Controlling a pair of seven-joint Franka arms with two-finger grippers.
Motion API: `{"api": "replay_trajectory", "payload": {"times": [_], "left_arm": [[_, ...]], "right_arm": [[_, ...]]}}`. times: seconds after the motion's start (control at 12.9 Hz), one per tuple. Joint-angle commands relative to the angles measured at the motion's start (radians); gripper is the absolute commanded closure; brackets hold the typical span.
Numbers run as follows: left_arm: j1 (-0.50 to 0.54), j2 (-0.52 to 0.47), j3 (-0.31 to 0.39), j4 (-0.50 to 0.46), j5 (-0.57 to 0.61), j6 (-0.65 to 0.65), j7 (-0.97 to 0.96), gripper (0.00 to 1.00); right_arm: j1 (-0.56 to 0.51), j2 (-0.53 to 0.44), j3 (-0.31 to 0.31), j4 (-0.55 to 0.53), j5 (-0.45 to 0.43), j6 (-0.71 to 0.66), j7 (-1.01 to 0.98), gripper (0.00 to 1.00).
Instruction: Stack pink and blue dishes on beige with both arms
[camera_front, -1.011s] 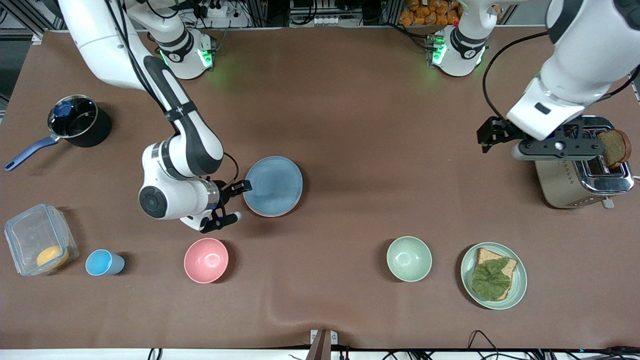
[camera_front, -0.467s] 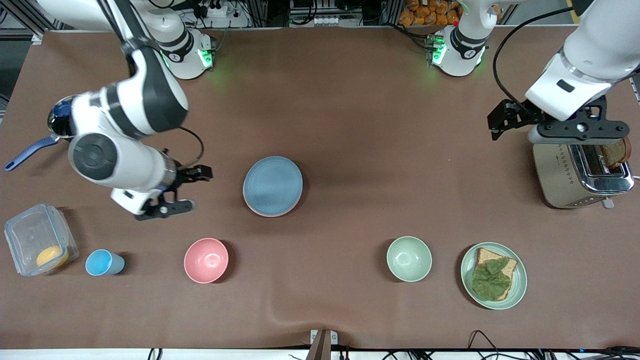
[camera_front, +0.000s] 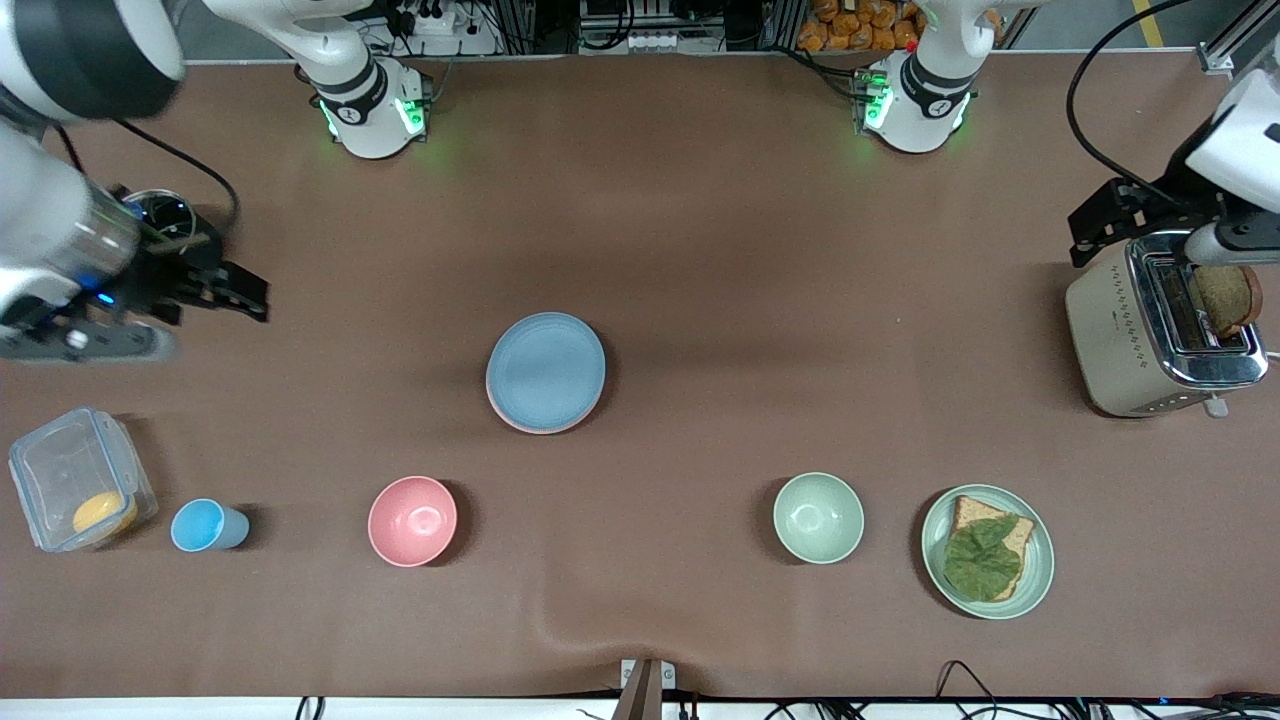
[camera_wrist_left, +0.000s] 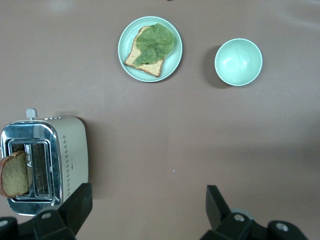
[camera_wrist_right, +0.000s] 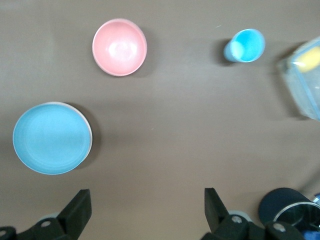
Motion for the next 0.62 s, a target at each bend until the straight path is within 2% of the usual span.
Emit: {"api": "replay_trajectory", "payload": {"times": [0.0, 0.16, 0.54], "left_arm": [[-0.021, -0.012, 0.028, -0.005, -0.02, -0.011, 0.019, 0.0], [-0.021, -0.012, 0.032, -0.004, -0.02, -0.013, 0.019, 0.0], [-0.023, -0.012, 0.032, -0.002, -0.035, -0.034, 0.016, 0.0]], "right_arm": [[-0.068, -0.111, 0.009, -0.103, -0.011, 0.005, -0.035, 0.0], [-0.099, -0.177, 0.011, -0.189, -0.009, 0.002, -0.102, 0.0], [-0.095, -0.166, 0.017, -0.18, -0.015, -0.057, -0.109, 0.0]]}}
